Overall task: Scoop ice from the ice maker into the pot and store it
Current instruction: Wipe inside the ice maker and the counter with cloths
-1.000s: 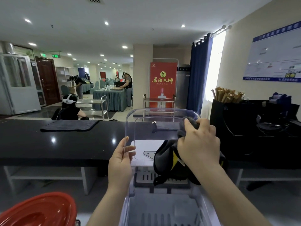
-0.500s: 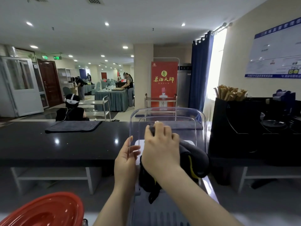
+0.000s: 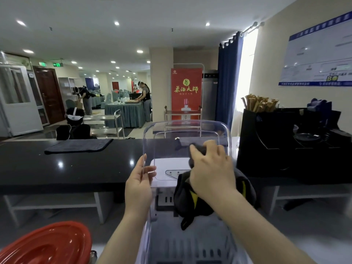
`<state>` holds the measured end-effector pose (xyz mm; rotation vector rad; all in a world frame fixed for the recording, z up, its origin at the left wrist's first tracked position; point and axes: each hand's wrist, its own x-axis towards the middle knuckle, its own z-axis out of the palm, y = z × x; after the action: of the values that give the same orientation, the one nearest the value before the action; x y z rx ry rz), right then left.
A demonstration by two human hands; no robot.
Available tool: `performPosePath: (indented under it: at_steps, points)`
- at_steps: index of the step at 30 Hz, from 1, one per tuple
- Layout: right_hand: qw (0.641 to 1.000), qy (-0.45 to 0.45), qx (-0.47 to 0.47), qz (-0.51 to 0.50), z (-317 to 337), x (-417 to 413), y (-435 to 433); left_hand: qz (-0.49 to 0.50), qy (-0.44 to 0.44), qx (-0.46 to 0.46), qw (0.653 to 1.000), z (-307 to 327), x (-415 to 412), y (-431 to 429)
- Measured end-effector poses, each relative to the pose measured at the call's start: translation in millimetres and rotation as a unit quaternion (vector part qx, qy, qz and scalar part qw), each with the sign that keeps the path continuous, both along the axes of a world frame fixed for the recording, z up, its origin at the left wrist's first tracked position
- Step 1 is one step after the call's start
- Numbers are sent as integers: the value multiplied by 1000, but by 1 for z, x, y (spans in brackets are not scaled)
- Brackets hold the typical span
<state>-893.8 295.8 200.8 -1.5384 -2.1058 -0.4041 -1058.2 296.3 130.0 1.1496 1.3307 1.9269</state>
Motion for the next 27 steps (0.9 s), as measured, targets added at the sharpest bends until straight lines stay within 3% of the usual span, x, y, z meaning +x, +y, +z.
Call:
performPosePath:
  at_steps: [8, 13, 23, 27]
  points:
    - [989, 135, 7, -59, 16, 46, 15, 10, 9, 11, 1000, 0, 2, 1]
    - [990, 115, -28, -75, 7, 45, 9, 11, 15, 7, 1000, 0, 2, 2]
    - [996, -22, -62, -66, -23, 46, -16, 10, 12, 8, 1000, -2, 1, 1]
    - [1000, 14, -19, -12, -21, 42, -11, 6, 12, 9, 1000, -2, 3, -1]
